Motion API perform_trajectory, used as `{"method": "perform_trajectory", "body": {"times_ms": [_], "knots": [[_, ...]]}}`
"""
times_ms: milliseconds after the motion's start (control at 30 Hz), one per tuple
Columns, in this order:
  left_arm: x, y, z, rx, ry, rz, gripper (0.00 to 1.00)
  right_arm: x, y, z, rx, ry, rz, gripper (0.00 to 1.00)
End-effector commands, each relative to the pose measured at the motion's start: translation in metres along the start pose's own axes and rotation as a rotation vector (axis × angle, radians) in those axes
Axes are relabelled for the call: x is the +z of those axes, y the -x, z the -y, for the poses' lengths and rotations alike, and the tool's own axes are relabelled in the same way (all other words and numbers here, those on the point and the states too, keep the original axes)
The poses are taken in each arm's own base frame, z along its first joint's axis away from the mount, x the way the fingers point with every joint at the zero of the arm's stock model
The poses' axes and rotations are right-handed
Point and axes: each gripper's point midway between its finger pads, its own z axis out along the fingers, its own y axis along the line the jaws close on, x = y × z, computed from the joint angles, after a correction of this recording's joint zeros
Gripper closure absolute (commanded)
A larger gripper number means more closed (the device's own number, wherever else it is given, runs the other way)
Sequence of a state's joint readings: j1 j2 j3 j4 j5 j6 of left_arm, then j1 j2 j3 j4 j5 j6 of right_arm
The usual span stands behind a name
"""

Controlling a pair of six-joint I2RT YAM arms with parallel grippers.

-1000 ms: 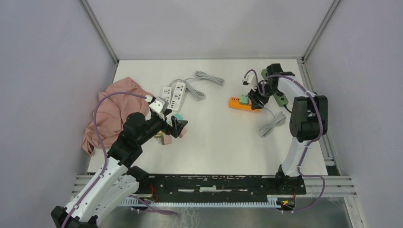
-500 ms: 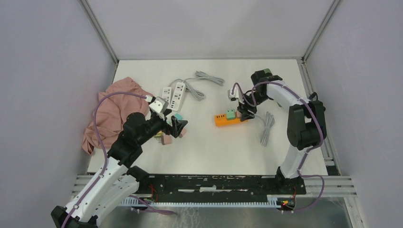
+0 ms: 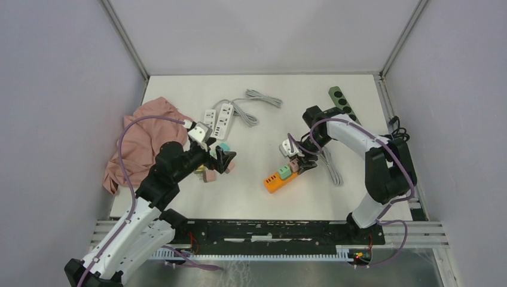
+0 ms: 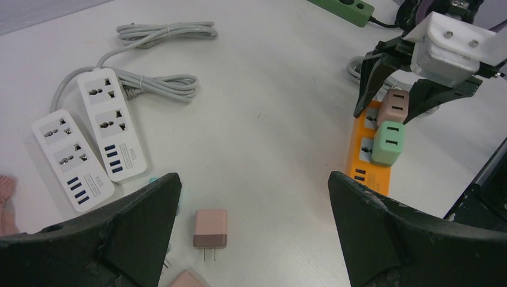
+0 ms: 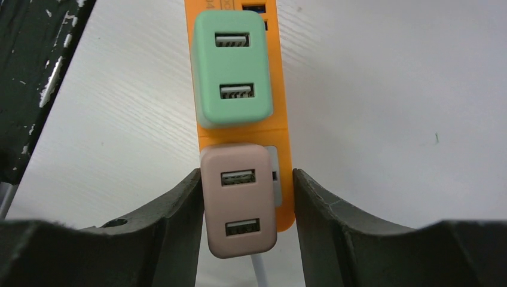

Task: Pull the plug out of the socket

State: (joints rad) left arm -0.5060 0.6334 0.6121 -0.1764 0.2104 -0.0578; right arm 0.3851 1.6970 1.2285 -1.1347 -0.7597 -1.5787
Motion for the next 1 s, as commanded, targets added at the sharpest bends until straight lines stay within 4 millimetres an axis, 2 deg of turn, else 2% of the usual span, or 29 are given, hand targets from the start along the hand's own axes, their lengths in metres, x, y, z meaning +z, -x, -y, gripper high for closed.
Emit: {"method": "perform_trajectory", "body": {"times_ms": [0, 200, 467, 567, 733, 967], "knots": [[0.001, 0.010, -0.006, 0.063, 0.019, 0.043, 0.01, 0.005, 0.018, -0.019, -0.118, 0.038, 0.005, 0.90], [0.002, 0.009, -0.006, 0.062, 0.018, 0.038, 0.01, 0.019, 0.017, -0.040, -0.210, 0.078, -0.016, 0.84], [0.003, 0.008, -0.007, 0.061, 0.021, 0.035, 0.01, 0.036, 0.003, -0.041, -0.212, 0.117, -0.084, 0.81], [0.003, 0.008, -0.007, 0.061, 0.021, 0.034, 0.01, 0.041, -0.001, -0.040, -0.211, 0.121, -0.100, 0.72], [0.003, 0.009, -0.007, 0.061, 0.020, 0.037, 0.01, 0.041, -0.005, -0.039, -0.205, 0.113, -0.126, 0.51], [0.003, 0.007, -0.007, 0.061, 0.019, 0.032, 0.01, 0.038, -0.004, -0.038, -0.211, 0.107, -0.136, 0.36]]}}
